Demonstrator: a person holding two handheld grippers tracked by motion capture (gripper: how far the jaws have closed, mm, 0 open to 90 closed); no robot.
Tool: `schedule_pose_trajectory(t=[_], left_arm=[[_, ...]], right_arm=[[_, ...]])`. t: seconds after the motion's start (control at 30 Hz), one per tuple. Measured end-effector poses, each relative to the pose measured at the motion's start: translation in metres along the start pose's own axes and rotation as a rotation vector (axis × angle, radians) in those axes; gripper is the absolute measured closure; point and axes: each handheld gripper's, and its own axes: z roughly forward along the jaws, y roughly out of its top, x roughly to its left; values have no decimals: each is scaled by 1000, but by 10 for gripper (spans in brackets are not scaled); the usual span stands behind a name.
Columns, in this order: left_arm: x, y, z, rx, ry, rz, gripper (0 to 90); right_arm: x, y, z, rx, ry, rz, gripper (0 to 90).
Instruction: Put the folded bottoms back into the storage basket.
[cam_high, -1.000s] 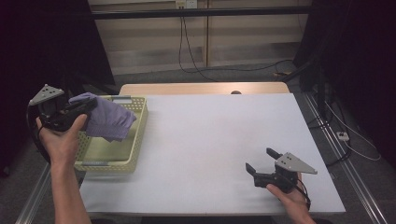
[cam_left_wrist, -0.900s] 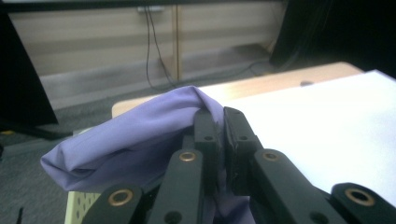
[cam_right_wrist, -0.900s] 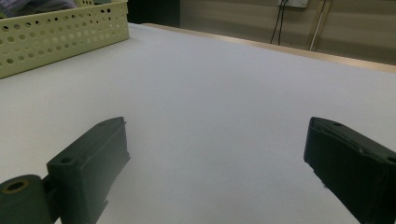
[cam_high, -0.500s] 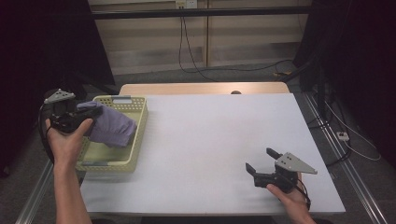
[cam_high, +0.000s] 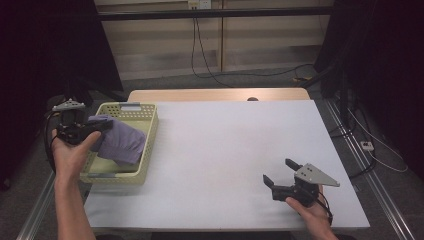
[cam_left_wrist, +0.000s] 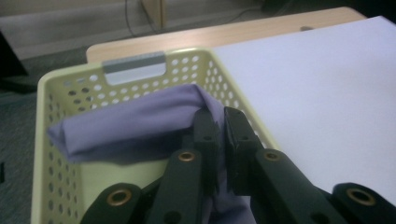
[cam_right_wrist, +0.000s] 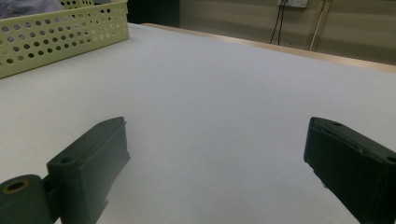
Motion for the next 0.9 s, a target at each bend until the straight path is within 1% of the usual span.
schedule_pose_trajectory(t=[0.03, 0.13, 0.17, 0.2, 0.37, 0.47, 0.53, 0.63, 0.7, 0.77, 0.83, 0.87, 0.9], left_arm=[[1, -1, 1, 10, 14, -8, 849], [2, -3, 6, 44, 57, -10, 848], [3, -3, 7, 45, 63, -12, 848], [4, -4, 8, 46, 62, -23, 847], [10, -8, 11, 65, 103, -42, 846], [14, -11, 14, 69, 127, -79, 846], [17, -12, 17, 84, 138, -86, 846], [19, -15, 21, 110, 168, -95, 846], [20, -16, 23, 125, 168, -95, 846], [19, -16, 26, 122, 178, -94, 846], [18, -14, 26, 102, 145, -101, 846], [17, -13, 26, 86, 133, -102, 846], [15, -11, 25, 84, 131, -94, 846]], right_arm=[[0, 0, 0, 0, -1, -1, 61], [0, 0, 1, 3, -1, 0, 61], [0, 0, 2, 5, -1, 3, 61], [0, 0, 2, 4, 0, 0, 61], [1, 0, 1, 2, -1, -3, 61], [0, 0, 1, 2, 1, -3, 62], [1, 0, 1, 3, 3, -6, 62], [1, 0, 1, 3, 3, -6, 62], [1, 0, 1, 3, 2, -6, 62], [1, 0, 1, 4, 2, -6, 62], [1, 0, 1, 5, 3, -6, 62], [1, 0, 1, 6, 4, -7, 62], [1, 0, 1, 5, 4, -8, 62]])
